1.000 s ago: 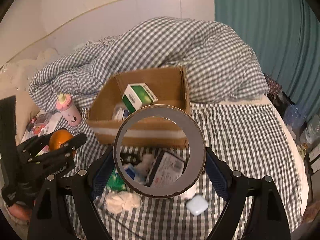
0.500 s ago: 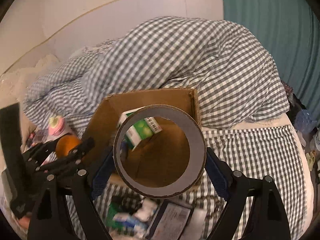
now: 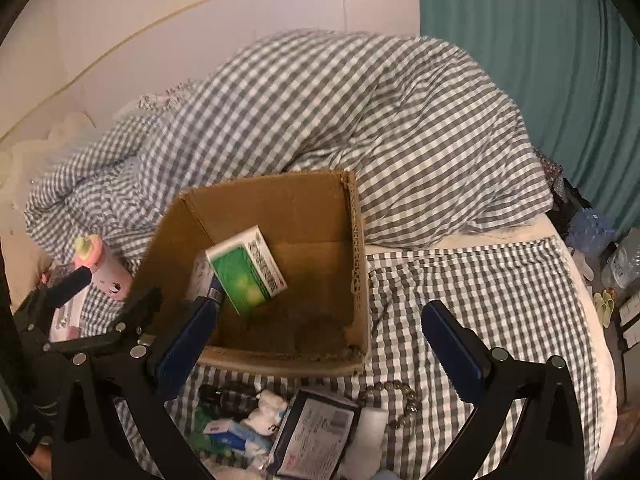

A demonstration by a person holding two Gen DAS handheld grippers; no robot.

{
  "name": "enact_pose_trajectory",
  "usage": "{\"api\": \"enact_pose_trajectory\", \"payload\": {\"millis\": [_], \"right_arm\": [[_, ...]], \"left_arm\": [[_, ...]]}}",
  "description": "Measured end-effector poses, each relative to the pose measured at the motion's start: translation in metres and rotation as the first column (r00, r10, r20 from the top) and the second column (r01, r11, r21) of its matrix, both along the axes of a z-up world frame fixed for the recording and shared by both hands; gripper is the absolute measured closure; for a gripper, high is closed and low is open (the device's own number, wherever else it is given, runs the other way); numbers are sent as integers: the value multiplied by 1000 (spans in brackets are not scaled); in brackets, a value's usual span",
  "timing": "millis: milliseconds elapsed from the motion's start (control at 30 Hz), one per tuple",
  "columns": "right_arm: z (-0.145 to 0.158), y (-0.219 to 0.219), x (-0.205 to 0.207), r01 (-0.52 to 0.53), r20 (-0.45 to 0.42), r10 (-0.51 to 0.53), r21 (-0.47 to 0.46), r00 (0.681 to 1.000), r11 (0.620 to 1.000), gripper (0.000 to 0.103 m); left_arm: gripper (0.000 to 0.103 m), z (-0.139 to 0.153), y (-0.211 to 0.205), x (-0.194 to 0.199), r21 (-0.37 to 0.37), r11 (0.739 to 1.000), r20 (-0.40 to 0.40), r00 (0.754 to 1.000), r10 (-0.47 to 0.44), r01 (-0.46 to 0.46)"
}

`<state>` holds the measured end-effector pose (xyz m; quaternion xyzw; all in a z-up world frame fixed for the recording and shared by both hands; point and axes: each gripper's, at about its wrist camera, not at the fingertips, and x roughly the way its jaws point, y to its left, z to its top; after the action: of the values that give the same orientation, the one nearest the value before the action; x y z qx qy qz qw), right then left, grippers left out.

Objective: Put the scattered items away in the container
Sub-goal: 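Carry the tape roll and orange over the box and release both, then grasp the light blue square case with the right tool while the left grasps the white lace cloth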

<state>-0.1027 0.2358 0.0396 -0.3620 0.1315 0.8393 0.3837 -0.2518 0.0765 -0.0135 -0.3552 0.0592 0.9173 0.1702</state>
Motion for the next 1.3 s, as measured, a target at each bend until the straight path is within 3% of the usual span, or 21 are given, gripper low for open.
{"api": "enact_pose_trajectory", "payload": {"millis": [367,667,867,1000,1300], "right_arm": [[63,-92,68,13,-42,-7,121,999,993,0],[56,-138,118,36,-33,-32,132,999,991,0],[10,-141,146,63,14,-64,80,998,995,0],[-33,-131,157,83,62,-84,29,995,996,0],[-123,-93,170,130,131,-113,-125,985,984,0]], "left_arm": [[0,67,-27,92,55,998,-89,995,-33,38],[0,73,-47,156,71,997,-86,996,-29,35],[0,32,-52,176,42,999,-26,999,-34,35],[0,-16,-50,183,-7,999,14,999,-51,51],[0,-116,-54,186,-7,998,135,989,-58,60]]}}
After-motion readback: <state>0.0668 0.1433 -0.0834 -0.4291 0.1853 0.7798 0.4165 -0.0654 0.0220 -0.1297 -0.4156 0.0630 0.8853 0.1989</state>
